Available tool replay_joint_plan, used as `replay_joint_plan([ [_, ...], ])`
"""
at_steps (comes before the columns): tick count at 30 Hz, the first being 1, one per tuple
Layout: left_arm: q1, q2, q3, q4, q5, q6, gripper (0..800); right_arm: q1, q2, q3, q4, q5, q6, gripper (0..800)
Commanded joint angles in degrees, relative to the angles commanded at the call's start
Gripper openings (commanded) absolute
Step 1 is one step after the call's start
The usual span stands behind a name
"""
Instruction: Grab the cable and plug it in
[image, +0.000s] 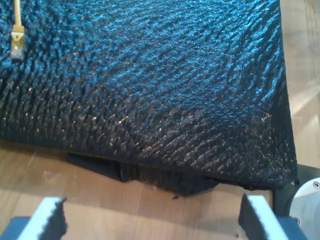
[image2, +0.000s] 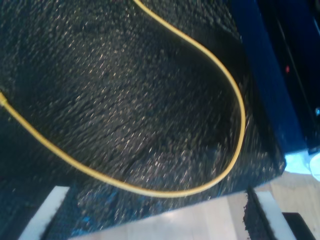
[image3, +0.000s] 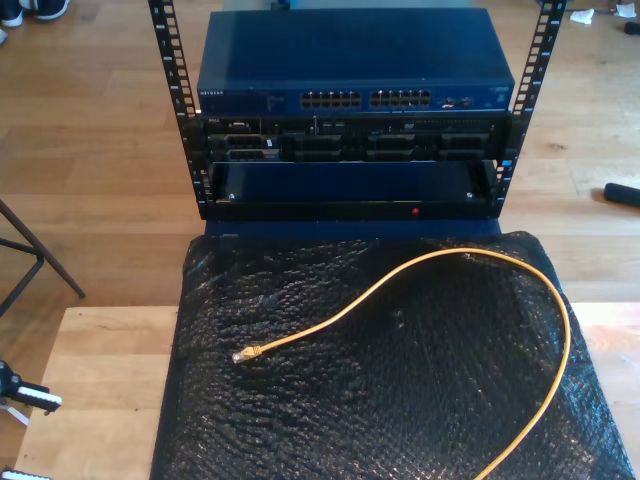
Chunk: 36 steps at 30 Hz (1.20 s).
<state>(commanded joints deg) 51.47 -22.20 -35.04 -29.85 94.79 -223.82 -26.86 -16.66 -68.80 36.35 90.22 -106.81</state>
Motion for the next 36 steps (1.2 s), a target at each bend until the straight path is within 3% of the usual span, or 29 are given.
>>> replay_joint_plan([
  [13, 0.0, 0.4, 0.0, 0.0, -0.1, -0.1, 800, 20.6, 4.0, 0.4, -1.1, -8.8, 8.8, 781],
  [23, 0.0, 0.8, 0.0, 0.0, 0.0, -0.1, 800, 39.6, 7.9, 1.7, -14.2, -18.2, 18.8, 781],
  [36, 0.0, 0.9, 0.0, 0.0, 0.1, -0.4, 800, 59.3, 17.4, 2.1, -26.7, -29.9, 32.5, 778],
])
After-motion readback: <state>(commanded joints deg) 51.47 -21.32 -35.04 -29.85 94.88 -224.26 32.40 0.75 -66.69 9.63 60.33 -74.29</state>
